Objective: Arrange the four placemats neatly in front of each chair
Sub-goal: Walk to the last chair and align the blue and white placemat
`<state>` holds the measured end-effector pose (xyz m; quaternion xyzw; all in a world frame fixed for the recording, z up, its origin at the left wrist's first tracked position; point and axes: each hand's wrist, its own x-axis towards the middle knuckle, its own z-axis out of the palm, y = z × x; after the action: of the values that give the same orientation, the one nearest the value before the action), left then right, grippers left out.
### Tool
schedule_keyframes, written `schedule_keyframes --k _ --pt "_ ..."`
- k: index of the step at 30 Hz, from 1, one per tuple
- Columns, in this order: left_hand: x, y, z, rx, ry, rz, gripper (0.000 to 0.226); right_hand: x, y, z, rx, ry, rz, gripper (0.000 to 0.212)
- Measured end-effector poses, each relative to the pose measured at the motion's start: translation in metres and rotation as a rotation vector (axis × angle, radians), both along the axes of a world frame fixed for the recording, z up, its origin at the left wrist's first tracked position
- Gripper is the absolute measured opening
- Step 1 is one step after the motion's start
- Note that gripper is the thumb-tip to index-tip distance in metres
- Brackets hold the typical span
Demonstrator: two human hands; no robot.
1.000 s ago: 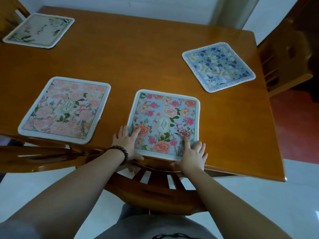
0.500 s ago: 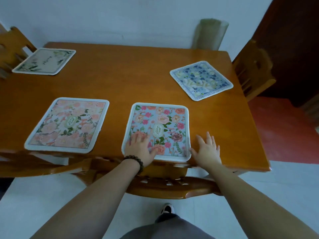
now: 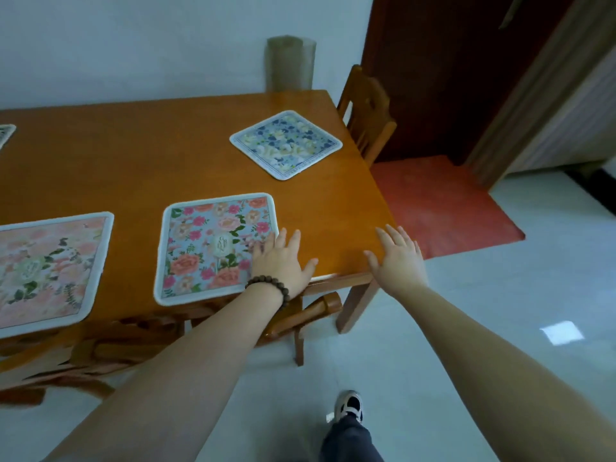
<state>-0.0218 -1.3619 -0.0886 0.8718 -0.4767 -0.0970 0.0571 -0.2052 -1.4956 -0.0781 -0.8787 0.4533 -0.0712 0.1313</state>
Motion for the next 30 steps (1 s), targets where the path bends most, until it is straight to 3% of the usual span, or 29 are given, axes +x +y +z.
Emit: schedule_keyframes --k 8,20,30 --pt "-0.043 -0.101 0.004 -0.021 -0.012 -0.009 0.077 -0.058 -0.088 -0.005 0.033 -0.033 -0.039 0.057" --pt "-0.114 -0.304 -0.006 0.010 -0.049 0.183 0.071 -0.123 -0.328 -0.019 0.040 -0.002 0.133 0.057" --pt "-0.082 -0.394 -0.002 0.014 -0.068 0.399 0.073 -0.071 -0.452 -0.014 0.059 -0.040 0.283 0.058"
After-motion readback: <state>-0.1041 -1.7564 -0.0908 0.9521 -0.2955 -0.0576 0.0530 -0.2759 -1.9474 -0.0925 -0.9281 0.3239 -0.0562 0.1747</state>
